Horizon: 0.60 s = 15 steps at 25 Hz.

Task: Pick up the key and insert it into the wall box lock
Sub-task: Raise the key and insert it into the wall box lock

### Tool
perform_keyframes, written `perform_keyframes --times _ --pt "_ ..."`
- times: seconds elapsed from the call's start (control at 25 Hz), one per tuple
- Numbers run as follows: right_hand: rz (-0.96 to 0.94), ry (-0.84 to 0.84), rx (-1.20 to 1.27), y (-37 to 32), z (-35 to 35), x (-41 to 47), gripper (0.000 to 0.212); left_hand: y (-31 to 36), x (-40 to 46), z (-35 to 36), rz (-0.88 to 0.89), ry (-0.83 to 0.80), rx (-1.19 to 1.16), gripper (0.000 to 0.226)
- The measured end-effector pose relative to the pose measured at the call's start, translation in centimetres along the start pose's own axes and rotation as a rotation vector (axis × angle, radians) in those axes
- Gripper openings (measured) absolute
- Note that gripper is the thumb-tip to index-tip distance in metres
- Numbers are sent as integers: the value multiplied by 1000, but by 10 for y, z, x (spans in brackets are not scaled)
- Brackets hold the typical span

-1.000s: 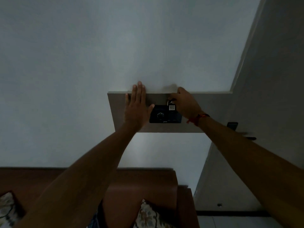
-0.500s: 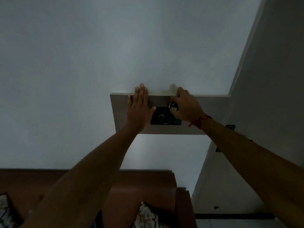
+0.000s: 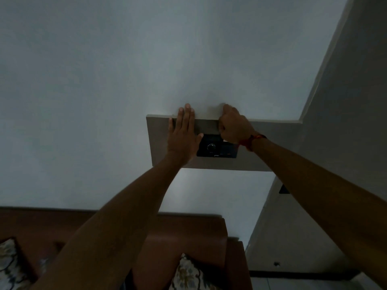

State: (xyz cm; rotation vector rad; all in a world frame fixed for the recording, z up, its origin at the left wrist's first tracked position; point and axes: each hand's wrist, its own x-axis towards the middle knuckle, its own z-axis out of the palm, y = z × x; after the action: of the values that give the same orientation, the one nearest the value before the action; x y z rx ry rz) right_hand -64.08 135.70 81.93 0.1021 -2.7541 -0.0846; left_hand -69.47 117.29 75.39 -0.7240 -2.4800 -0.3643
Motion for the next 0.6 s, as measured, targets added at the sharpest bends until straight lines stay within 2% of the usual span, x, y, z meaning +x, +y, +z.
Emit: perform_keyframes --times 0.16,0.28,0.36,0.44,0.6 --pt "-43 -2 -231 -9 4 -6 22 -1 1 2 0 1 13 89" --pt "-159 -40 -368 -7 -1 -8 19 -1 0 2 9 6 20 88" --pt "-201 -52 -376 -4 -4 -7 15 0 -1 1 6 1 17 87" --pt "-166 -30 -250 -2 -5 -2 10 0 -1 0 -1 -7 23 87" --pt "-126 -11 179 8 -5 9 10 0 -1 0 0 -2 37 85"
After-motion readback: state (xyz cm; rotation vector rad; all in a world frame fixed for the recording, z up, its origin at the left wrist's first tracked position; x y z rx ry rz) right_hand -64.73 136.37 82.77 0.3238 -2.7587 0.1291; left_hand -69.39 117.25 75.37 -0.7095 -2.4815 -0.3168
